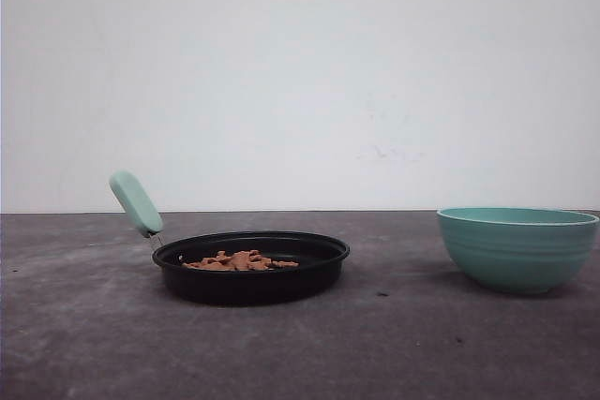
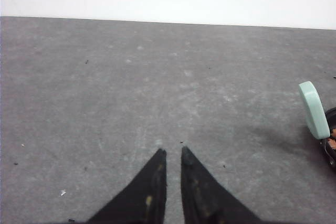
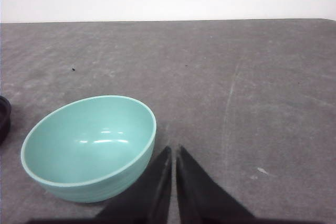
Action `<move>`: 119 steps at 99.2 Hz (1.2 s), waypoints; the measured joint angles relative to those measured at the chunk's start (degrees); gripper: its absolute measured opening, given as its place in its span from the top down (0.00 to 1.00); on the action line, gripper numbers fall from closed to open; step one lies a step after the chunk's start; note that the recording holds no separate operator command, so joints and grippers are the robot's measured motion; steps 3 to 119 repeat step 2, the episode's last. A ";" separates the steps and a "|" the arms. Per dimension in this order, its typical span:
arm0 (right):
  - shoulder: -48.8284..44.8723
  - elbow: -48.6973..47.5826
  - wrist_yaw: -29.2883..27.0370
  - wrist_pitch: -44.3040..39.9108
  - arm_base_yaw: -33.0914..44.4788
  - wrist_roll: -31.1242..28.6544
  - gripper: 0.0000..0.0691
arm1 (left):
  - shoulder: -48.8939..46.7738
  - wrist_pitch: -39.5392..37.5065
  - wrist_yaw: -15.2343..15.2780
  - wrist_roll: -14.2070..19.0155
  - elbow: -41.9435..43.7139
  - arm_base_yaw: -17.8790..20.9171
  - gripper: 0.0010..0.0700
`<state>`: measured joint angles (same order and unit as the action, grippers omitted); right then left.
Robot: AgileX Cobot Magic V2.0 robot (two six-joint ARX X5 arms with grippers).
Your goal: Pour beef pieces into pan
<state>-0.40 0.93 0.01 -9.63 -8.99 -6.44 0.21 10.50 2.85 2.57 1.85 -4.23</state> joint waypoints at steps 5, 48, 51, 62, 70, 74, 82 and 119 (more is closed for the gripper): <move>0.00 0.00 0.02 0.00 0.00 0.00 0.98 | 0.00 0.00 0.00 0.00 0.00 0.00 0.98; 0.00 0.00 0.02 0.00 0.00 0.00 0.98 | 0.00 0.00 0.00 0.00 0.00 0.00 0.98; 0.00 0.00 0.02 0.00 0.00 0.00 0.98 | 0.00 0.00 0.00 0.00 0.00 0.00 0.98; 0.00 0.00 0.02 0.00 0.00 0.00 0.98 | 0.00 0.00 0.00 0.00 0.00 0.00 0.98; 0.00 0.00 0.02 0.00 0.00 0.00 0.98 | 0.00 0.00 0.00 0.00 0.00 0.00 0.98; 0.00 0.00 0.02 0.00 0.00 0.00 0.98 | 0.00 0.00 0.00 0.00 0.00 0.00 0.98; 0.00 0.00 0.02 0.00 0.00 0.00 0.98 | 0.00 0.00 0.00 0.00 0.00 0.00 0.98; 0.00 0.00 0.02 0.00 0.00 0.00 0.98 | 0.00 0.00 0.00 0.00 0.00 0.00 0.98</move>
